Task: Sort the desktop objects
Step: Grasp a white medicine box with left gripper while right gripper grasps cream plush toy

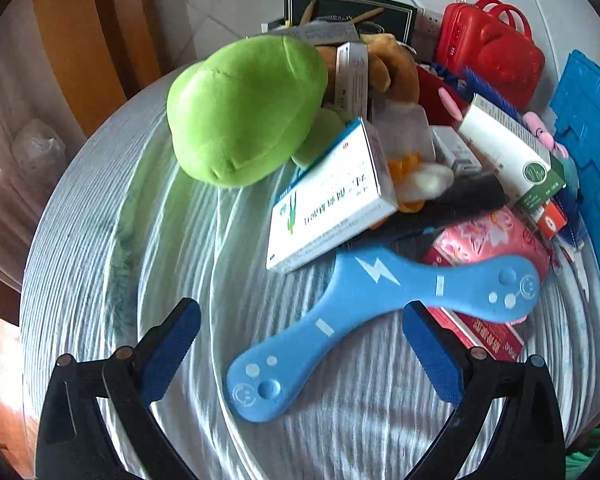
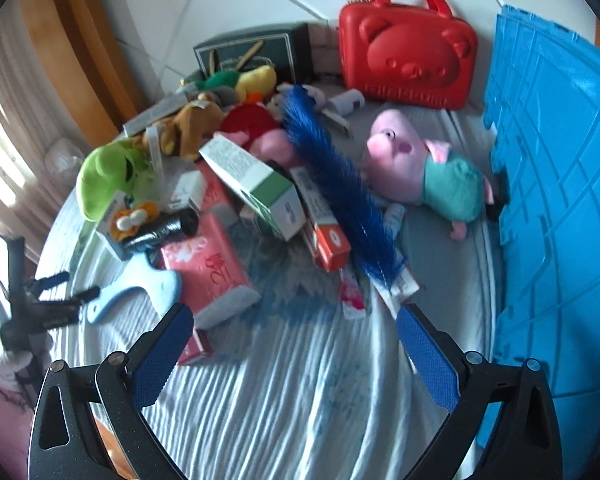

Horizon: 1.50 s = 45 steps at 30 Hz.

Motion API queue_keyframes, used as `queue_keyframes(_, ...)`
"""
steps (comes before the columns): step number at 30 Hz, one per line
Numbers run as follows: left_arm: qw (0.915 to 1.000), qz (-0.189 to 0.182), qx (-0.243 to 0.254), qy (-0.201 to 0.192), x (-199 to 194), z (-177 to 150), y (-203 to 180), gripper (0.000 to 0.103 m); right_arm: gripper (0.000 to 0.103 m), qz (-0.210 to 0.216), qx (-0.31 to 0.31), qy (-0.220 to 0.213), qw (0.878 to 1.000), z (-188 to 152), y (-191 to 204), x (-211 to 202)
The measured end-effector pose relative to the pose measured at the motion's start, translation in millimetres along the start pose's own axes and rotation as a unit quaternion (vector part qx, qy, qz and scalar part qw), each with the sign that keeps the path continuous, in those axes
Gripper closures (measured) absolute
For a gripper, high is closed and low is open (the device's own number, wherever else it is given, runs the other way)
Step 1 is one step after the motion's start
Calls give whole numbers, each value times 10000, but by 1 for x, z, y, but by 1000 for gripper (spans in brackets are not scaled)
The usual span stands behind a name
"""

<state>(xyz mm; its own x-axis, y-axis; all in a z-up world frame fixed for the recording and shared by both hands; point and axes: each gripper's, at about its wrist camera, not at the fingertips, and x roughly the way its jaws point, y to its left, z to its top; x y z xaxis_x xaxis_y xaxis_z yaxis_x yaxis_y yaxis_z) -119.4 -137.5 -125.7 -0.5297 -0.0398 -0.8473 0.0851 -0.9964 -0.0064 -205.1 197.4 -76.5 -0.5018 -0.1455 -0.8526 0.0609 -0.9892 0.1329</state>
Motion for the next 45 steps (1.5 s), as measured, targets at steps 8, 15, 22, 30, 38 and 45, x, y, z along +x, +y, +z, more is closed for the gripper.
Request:
queue_keyframes(8, 9992, 379, 67, -41, 35, 21, 1, 23, 0, 70, 94, 60, 9999, 12, 18, 19)
queue_keyframes(15, 9997, 223, 124, -34, 56, 37, 13, 30, 0, 339, -48, 88, 9994, 33, 55, 50)
queue_keyframes(22, 9989, 52, 55, 453, 76, 41, 26, 80, 0, 835, -744, 176, 9936, 66, 131, 90)
queue_keyframes(30, 9995, -69, -132, 269, 38, 33, 41, 80, 23, 1162, -1337, 593, 9824, 82, 200, 140)
queue_keyframes(38, 9997, -70, -205, 77, 15, 28, 30, 83, 66, 1147, -1494, 809, 9788, 76, 213, 166)
queue_keyframes(45, 9993, -97, -55, -370, -31, 33, 17, 83, 66, 1288, -1460, 209, 9806, 66, 188, 101)
